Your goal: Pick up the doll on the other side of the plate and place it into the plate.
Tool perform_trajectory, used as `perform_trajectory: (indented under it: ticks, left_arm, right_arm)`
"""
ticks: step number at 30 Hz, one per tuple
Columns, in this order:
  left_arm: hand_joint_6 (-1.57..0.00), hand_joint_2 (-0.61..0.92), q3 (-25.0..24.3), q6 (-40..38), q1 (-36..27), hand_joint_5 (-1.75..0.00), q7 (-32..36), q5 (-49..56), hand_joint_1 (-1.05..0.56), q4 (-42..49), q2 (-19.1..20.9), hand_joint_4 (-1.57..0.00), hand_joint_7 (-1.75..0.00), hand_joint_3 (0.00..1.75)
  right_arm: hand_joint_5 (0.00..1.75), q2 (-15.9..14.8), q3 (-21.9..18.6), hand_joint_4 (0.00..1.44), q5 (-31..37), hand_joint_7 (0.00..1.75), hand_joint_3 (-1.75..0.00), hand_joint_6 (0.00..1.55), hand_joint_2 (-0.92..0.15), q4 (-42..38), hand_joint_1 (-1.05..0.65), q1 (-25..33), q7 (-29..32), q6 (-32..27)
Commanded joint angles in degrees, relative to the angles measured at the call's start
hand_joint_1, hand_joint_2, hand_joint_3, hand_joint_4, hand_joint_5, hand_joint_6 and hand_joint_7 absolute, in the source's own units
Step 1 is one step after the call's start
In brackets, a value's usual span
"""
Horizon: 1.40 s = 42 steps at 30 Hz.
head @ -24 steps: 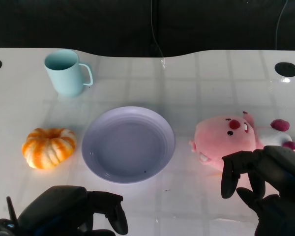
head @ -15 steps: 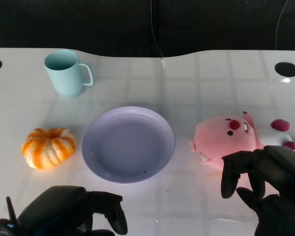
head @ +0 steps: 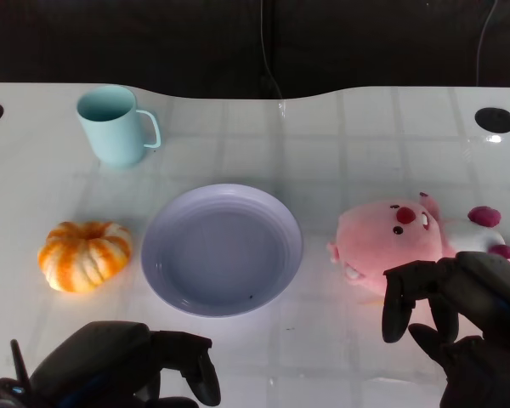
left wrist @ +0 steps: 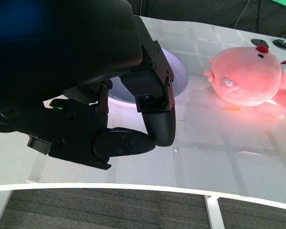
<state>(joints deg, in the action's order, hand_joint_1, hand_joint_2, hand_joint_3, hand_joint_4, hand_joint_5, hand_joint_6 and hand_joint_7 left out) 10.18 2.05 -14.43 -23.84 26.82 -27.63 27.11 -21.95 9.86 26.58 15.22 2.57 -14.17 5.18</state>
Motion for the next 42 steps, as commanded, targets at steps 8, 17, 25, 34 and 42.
perform_trajectory:
  ticks: [8, 17, 25, 34, 42]
  left_arm:
    - [-0.71, 0.92, -0.4, 0.0, 0.1, -1.47, -0.2, 0.3, -0.32, 0.1, 1.0, -0.65, -0.92, 0.39]
    - [-0.72, 0.92, -0.6, -0.2, 0.1, -1.44, -0.7, -0.3, -0.31, 0.2, 1.2, -0.64, -0.92, 0.39]
    - [-0.73, 0.92, -0.8, 1.0, -0.2, -1.43, 0.1, 0.3, -0.32, 0.8, 1.4, -0.67, -0.91, 0.39]
    - [-0.72, 0.92, -0.7, 1.2, 0.0, -1.43, -0.1, -0.2, -0.31, 1.2, 1.4, -0.66, -0.92, 0.39]
    - [-0.72, 0.92, -0.2, 0.4, 0.3, -1.42, -0.4, 0.3, -0.31, 1.1, 1.0, -0.65, -0.92, 0.39]
  right_arm:
    - [1.68, 0.1, -0.8, 0.88, -0.1, 1.17, -1.31, 0.89, -0.28, 0.6, -0.01, -0.4, 0.9, -0.4]
    - [1.14, 2.0, -2.7, 0.78, -0.6, 0.65, -0.79, 0.85, -0.46, 3.7, -0.03, -0.3, 3.0, -1.9]
    - [0.92, 1.7, -4.9, 0.49, -0.1, 0.30, -0.24, 0.61, -0.75, 5.4, -0.29, -1.1, 5.1, -0.4]
    - [0.77, -0.2, -6.3, 0.13, 2.7, 0.09, -0.03, 0.31, -0.84, 8.2, -0.46, -2.6, 2.2, -5.4]
    - [0.65, -2.3, -5.3, 0.00, 8.7, 0.00, 0.00, 0.13, -0.84, 11.2, -0.63, -4.0, -3.4, -13.7]
